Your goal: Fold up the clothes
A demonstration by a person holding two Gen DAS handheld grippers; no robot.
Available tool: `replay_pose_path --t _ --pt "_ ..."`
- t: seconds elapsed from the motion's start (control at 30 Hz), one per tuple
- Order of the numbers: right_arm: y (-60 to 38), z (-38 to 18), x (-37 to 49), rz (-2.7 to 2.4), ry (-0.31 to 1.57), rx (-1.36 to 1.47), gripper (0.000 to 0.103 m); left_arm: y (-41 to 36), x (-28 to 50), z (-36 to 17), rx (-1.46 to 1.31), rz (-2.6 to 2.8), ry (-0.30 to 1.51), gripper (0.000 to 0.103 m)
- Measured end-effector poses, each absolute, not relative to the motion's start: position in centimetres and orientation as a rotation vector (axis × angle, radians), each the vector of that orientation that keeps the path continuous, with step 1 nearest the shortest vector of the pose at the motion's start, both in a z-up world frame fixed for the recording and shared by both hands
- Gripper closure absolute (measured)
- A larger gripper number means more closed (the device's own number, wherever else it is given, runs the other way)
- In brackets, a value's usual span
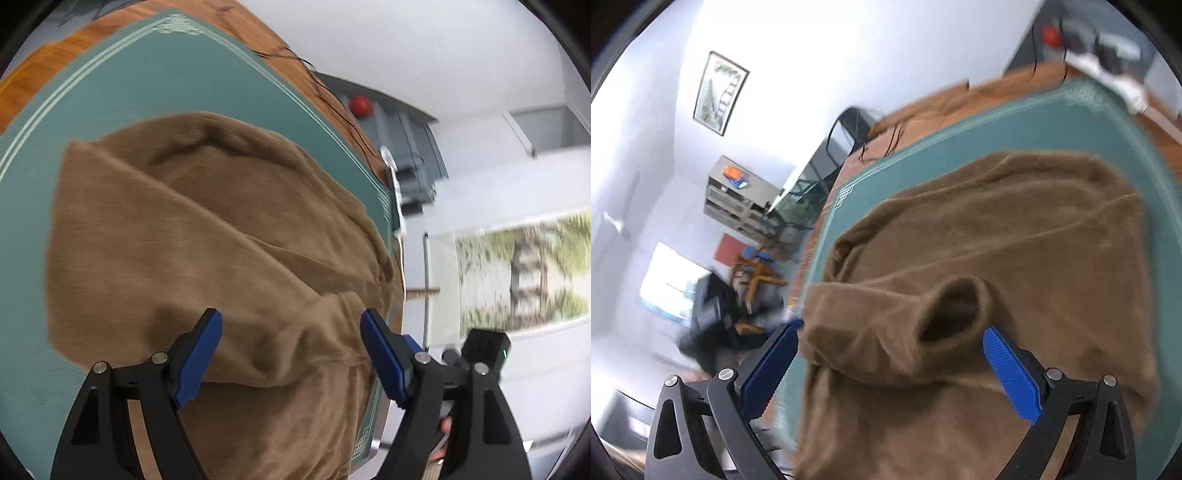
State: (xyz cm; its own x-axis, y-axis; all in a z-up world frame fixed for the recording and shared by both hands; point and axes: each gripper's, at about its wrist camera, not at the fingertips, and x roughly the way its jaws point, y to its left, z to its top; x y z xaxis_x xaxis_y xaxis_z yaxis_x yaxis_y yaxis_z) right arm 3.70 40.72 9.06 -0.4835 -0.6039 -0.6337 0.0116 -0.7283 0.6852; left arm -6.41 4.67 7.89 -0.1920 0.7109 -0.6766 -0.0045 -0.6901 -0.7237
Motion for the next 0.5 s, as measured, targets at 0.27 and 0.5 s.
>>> replay_pose_path --t 0.27,0.5 --pt "39.5 1.2 -3.4 -1.950 -1.082 1.579 0.005 1.5 -6.8 5.6 -1.614 1.921 -0.932 0.022" --pt "37.5 -0.7 -2.4 -1.981 -0.804 1.699 0.047 0.2 -7.4 4.5 -1.625 1.946 -0.966 0.022"
